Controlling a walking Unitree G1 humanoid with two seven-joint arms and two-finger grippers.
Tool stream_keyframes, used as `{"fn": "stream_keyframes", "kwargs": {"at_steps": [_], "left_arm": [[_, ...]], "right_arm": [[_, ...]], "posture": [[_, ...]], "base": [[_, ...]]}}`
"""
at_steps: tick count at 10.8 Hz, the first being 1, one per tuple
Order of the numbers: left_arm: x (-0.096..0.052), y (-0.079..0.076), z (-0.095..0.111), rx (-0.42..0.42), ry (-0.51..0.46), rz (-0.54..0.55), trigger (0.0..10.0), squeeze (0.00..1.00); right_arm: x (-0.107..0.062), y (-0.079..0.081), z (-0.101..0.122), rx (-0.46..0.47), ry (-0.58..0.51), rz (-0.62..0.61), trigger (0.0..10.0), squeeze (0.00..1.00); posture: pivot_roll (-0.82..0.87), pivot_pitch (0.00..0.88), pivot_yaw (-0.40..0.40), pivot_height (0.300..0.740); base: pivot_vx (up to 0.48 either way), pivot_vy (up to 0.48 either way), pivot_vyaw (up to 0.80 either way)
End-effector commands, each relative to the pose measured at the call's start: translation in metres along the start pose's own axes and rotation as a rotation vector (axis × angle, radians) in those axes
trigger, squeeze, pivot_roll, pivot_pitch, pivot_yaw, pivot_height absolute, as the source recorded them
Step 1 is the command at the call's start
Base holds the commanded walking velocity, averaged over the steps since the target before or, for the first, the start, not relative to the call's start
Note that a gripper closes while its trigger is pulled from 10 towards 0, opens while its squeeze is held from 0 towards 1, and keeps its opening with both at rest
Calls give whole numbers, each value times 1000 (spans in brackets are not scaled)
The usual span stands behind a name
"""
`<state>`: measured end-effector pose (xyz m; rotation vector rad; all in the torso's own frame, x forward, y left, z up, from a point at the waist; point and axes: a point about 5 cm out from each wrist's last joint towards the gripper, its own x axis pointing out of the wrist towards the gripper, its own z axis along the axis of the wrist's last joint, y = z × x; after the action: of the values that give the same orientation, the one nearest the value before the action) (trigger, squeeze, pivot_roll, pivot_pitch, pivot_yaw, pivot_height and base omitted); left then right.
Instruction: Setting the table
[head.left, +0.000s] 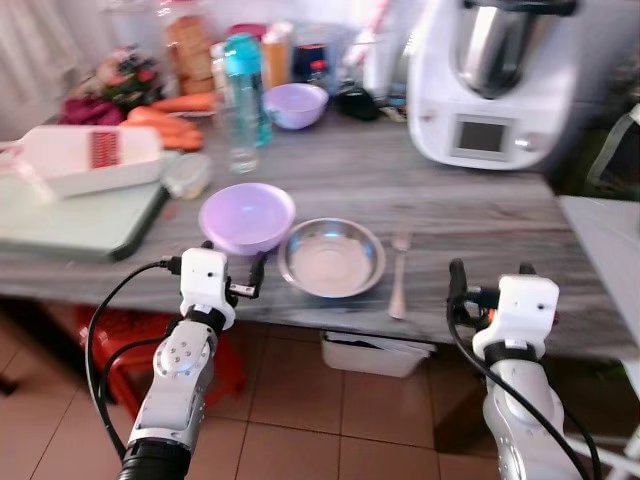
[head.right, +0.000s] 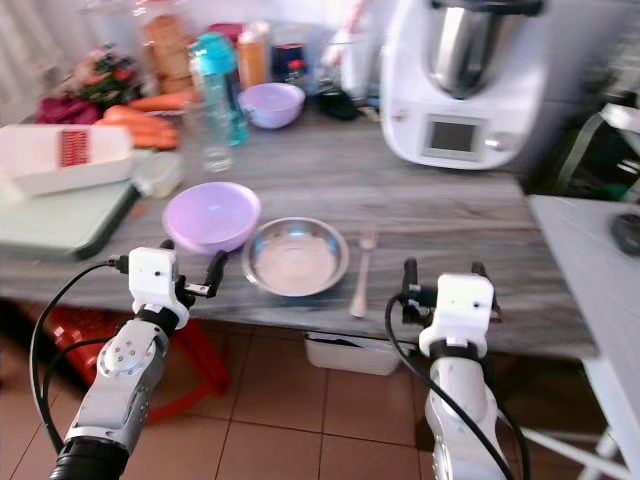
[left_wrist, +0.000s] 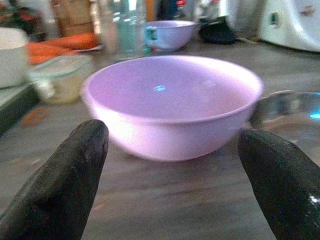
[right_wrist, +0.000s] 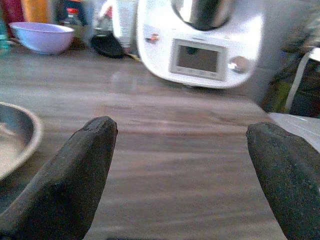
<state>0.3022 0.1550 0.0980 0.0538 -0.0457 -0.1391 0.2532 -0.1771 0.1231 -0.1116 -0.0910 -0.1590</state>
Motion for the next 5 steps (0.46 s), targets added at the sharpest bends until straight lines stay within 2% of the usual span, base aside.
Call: {"fn": "stream_keyframes", "kwargs": {"at_steps": [1,5], "left_arm": [[-3,1,-3,13,11,12,10000,0],[-2,6,-3,38,10,30,10000,0]], "right_arm": [[1,-2,0,-2,-6,-1,10000,0],[8,3,1,15,-16,0,10000,0]], "posture": [[-20,1,-5,740],[-12,0,5,740]], "base": [[0,0,0],[0,0,0]]}}
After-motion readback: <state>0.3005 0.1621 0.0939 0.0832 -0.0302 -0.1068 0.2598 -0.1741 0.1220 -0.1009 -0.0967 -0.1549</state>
